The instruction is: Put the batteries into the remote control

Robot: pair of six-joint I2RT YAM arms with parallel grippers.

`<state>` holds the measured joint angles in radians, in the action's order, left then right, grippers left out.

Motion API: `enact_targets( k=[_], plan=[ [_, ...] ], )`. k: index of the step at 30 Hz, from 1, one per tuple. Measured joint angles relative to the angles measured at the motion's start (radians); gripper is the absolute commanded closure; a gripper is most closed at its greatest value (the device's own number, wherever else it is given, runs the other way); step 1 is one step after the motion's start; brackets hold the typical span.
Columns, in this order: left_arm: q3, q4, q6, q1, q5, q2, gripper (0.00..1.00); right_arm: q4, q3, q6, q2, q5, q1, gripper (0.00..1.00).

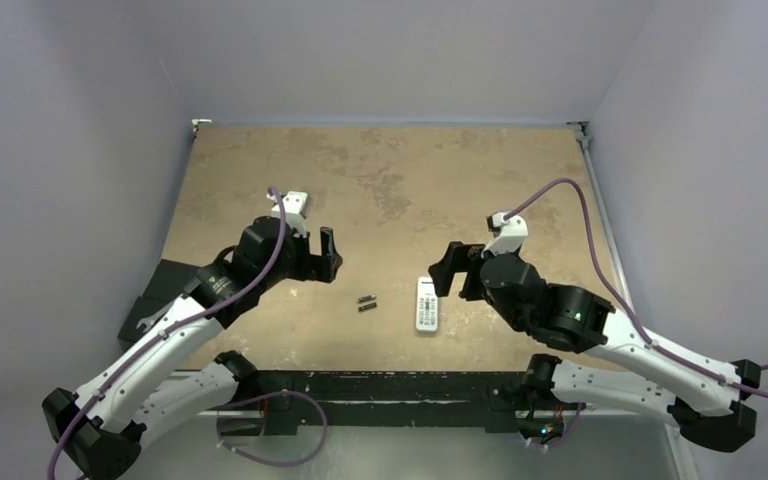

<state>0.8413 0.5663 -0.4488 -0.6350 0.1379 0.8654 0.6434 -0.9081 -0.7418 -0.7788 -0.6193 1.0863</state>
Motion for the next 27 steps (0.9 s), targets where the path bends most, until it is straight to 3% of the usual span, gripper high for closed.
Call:
enact_targets(
  k=[17, 27],
  plan=[
    [0.0, 0.005, 0.004, 0.0, 0.02, -0.035, 0.02, 0.019, 0.056, -0.031, -0.087, 0.081, 0.0, 0.01],
    [0.0, 0.007, 0.004, 0.0, 0.032, -0.038, 0.02, 0.011, 0.056, -0.081, -0.235, 0.097, 0.0, 0.01]
  ],
)
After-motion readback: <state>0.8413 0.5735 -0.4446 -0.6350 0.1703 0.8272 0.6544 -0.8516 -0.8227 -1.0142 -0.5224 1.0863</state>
